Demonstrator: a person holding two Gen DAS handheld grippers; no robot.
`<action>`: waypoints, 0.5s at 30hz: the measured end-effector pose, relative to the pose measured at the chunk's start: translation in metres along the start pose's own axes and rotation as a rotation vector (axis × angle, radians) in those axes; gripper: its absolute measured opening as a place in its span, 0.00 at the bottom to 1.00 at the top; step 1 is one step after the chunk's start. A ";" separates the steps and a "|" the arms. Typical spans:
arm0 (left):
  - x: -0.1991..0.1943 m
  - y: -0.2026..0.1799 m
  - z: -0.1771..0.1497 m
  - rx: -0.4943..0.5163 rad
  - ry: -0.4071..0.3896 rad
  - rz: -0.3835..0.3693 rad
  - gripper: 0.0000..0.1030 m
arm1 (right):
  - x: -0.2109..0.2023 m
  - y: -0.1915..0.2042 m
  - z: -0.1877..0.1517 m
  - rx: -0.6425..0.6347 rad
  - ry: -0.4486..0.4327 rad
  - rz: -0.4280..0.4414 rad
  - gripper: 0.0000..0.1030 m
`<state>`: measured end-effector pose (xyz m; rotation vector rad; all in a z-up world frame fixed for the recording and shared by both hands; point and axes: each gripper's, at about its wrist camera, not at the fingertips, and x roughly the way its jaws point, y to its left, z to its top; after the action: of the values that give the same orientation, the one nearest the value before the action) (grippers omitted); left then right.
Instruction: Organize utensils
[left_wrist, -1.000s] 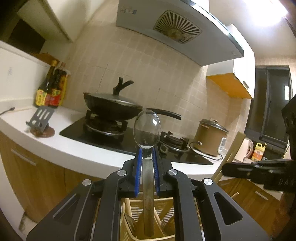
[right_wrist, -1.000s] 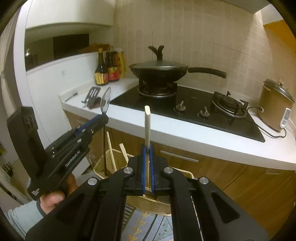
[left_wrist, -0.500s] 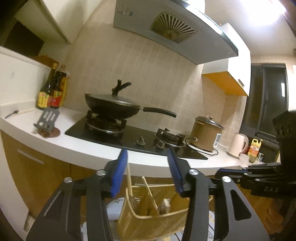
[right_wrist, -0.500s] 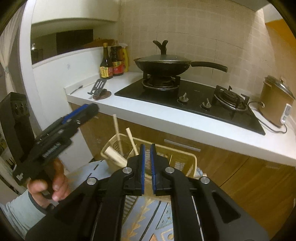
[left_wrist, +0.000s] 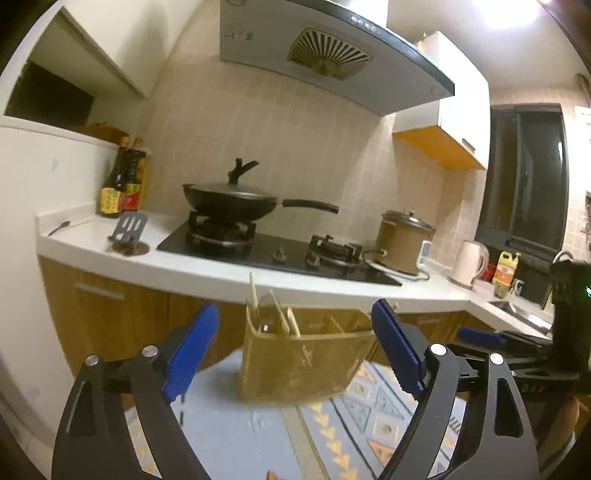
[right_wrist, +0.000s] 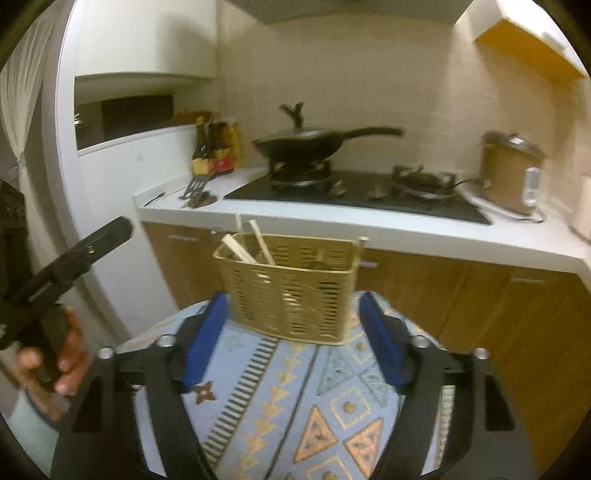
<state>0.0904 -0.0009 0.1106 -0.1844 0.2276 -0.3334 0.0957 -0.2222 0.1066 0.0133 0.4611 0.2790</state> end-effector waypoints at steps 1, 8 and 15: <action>-0.003 -0.002 -0.003 0.001 0.002 0.009 0.82 | -0.004 0.001 -0.007 0.000 -0.023 -0.024 0.74; -0.011 -0.016 -0.033 0.036 0.031 0.141 0.85 | -0.018 0.000 -0.045 0.043 -0.144 -0.142 0.90; -0.001 -0.026 -0.062 0.108 0.029 0.257 0.90 | -0.011 -0.007 -0.066 0.087 -0.199 -0.197 0.92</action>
<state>0.0659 -0.0332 0.0570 -0.0425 0.2585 -0.0925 0.0588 -0.2349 0.0514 0.0798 0.2737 0.0623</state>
